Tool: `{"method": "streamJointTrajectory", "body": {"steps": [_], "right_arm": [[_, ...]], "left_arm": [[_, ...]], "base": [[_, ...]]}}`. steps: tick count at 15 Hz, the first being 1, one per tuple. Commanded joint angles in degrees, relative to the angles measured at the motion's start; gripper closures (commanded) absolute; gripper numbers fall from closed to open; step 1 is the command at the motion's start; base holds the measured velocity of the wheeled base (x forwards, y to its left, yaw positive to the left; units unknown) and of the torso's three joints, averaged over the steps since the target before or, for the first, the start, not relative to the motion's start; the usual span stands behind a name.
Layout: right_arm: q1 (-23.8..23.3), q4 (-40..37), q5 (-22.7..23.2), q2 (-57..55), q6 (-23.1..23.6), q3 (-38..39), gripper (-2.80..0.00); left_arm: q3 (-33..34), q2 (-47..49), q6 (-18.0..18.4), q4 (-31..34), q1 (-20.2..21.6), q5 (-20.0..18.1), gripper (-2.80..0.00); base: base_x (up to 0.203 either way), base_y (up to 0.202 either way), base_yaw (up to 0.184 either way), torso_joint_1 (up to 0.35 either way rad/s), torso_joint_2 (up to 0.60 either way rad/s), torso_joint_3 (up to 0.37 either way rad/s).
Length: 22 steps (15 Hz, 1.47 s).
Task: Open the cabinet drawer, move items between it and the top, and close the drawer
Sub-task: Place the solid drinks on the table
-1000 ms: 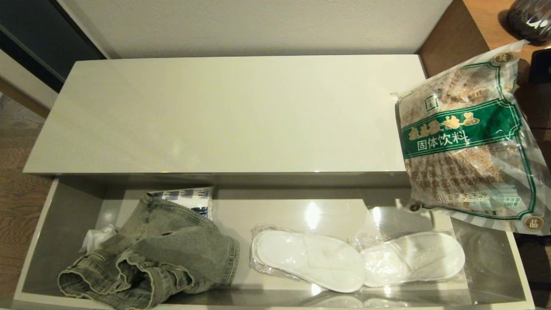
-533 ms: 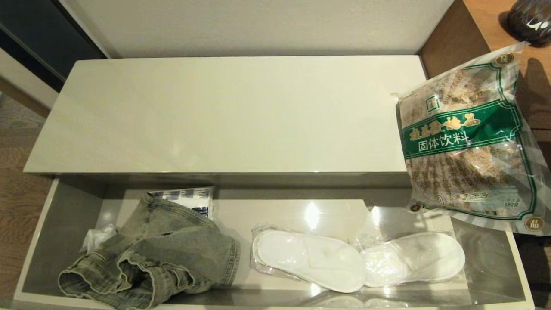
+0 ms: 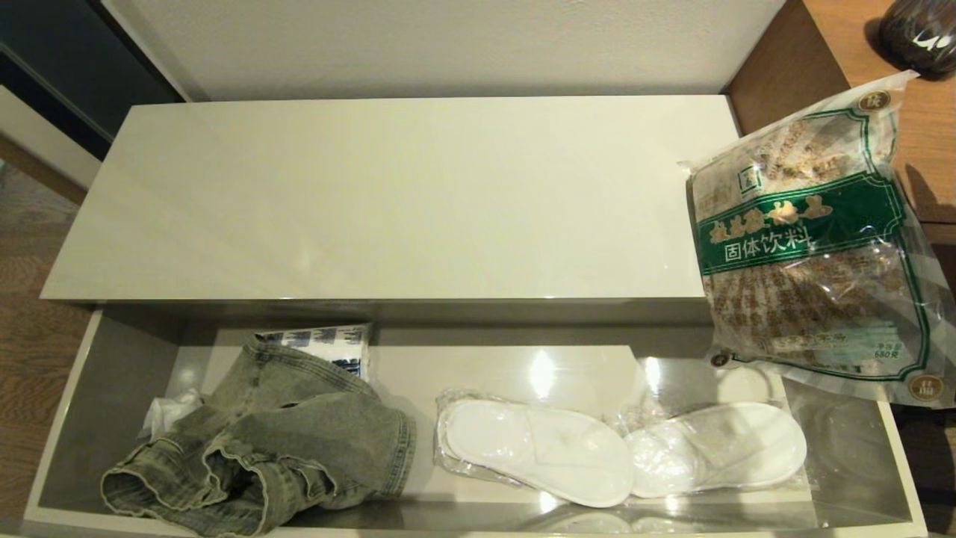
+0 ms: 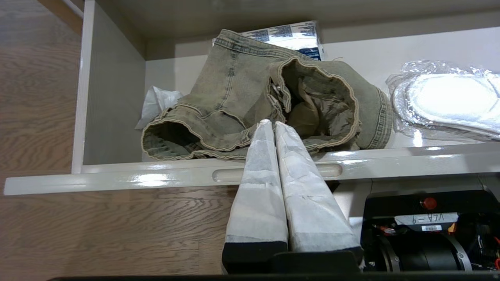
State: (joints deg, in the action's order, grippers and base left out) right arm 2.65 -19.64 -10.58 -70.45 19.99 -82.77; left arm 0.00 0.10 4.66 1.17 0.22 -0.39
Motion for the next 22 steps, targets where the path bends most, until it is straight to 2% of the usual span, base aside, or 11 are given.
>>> {"method": "streamJointTrajectory", "body": {"steps": [1, 6, 9, 16, 19, 20, 22], "right_arm": [[1.9, -2.8, -0.1, -0.2, -2.4, 1.4, -2.80], [2.4, -1.4, 0.0, -5.7, -6.7, 2.2, -2.80], [3.4, 5.6, -0.2, -10.2, -8.7, 2.0, -2.80], [7.5, 7.3, -0.6, -11.3, -8.9, 4.6, -2.80], [8.4, 12.0, -2.9, -11.5, -8.4, 6.6, -2.80], [9.1, 13.4, -3.5, -11.7, -8.2, 7.7, 0.00], [10.0, 13.6, -4.6, -11.7, -7.5, 8.2, 0.00]], "left_arm": [[0.0, 0.0, 0.0, 0.0, 0.0, 0.0, 0.00], [0.0, 0.0, 0.0, 0.0, 0.0, 0.0, 0.00], [0.0, 0.0, -0.1, 0.0, 0.0, 0.0, 0.00], [0.0, 0.0, 0.0, 0.0, 0.0, 0.0, 0.00], [0.0, 0.0, 0.1, 0.1, 0.0, -0.1, 0.00], [0.0, 0.0, 0.1, 0.1, 0.0, -0.1, 0.00], [0.0, 0.0, 0.0, 0.0, 0.0, 0.0, 0.00]], "base": [[0.000, 0.000, 0.000, 0.000, 0.00, 0.000], [0.000, 0.000, 0.000, 0.000, 0.00, 0.000], [0.000, 0.000, 0.000, 0.000, 0.00, 0.000], [0.000, 0.000, 0.000, 0.000, 0.00, 0.000], [0.000, 0.000, 0.000, 0.000, 0.00, 0.000], [0.000, 0.000, 0.000, 0.000, 0.00, 0.000], [0.000, 0.000, 0.000, 0.000, 0.00, 0.000]]}}
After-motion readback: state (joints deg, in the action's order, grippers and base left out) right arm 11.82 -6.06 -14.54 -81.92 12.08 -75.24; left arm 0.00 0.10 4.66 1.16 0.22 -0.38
